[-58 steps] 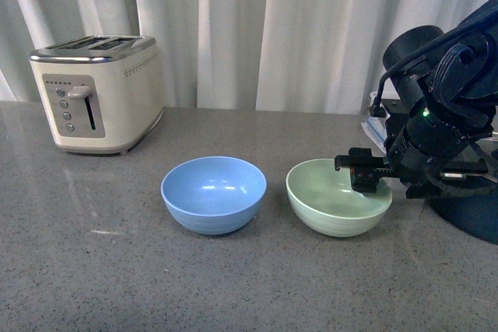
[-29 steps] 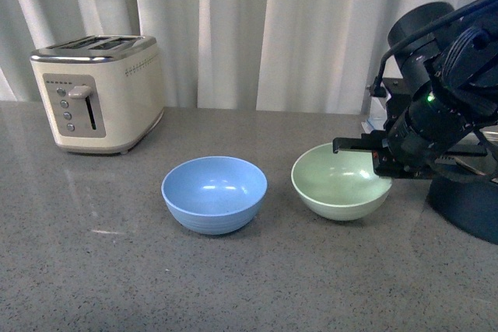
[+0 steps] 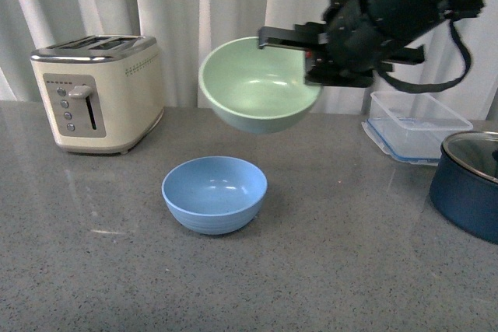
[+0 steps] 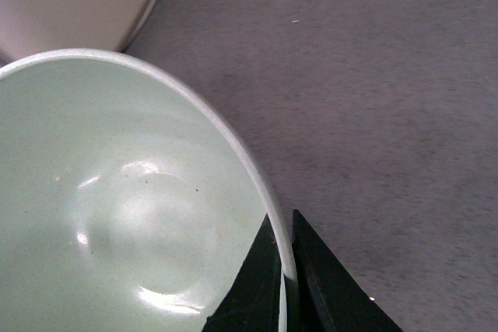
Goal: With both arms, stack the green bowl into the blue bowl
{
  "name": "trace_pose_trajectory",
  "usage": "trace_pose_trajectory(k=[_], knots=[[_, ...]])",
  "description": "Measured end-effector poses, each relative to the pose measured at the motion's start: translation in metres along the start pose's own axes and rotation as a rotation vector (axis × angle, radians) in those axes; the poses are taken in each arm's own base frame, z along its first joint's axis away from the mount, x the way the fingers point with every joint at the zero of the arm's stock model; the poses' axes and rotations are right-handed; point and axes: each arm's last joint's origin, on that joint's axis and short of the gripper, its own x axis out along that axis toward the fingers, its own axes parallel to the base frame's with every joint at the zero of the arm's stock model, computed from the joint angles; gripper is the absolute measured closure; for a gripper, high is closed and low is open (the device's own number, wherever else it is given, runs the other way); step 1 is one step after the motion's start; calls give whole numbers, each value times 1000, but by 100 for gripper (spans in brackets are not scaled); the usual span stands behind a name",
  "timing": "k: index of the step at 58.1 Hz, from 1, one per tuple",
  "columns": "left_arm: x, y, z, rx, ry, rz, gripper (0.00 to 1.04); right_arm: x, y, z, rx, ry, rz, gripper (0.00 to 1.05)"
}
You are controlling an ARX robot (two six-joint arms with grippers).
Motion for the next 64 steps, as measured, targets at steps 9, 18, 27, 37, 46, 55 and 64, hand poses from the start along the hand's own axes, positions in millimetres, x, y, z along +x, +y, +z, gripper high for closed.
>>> trace_pose_trajectory(k=[9, 18, 27, 37, 46, 55, 64], knots=[[0, 0, 0, 0, 0, 0, 7, 24, 29, -13, -56, 53, 70, 104], [0, 0, 0, 0, 0, 0, 7, 47, 29, -31, -73, 130, 56, 104], [0, 0, 0, 0, 0, 0, 7, 64, 25, -45, -89, 183, 27, 104], [0, 0, 0, 0, 0, 0, 7, 72, 20, -51, -88, 212, 33, 100], [0, 0, 0, 0, 0, 0, 7, 63, 22, -43, -75, 184, 61, 77], [0, 0, 0, 0, 0, 0, 7, 28, 13, -25, -56, 14, 86, 53], [0, 0, 0, 0, 0, 2, 7, -37, -12, -1, -39, -336, 36, 28]])
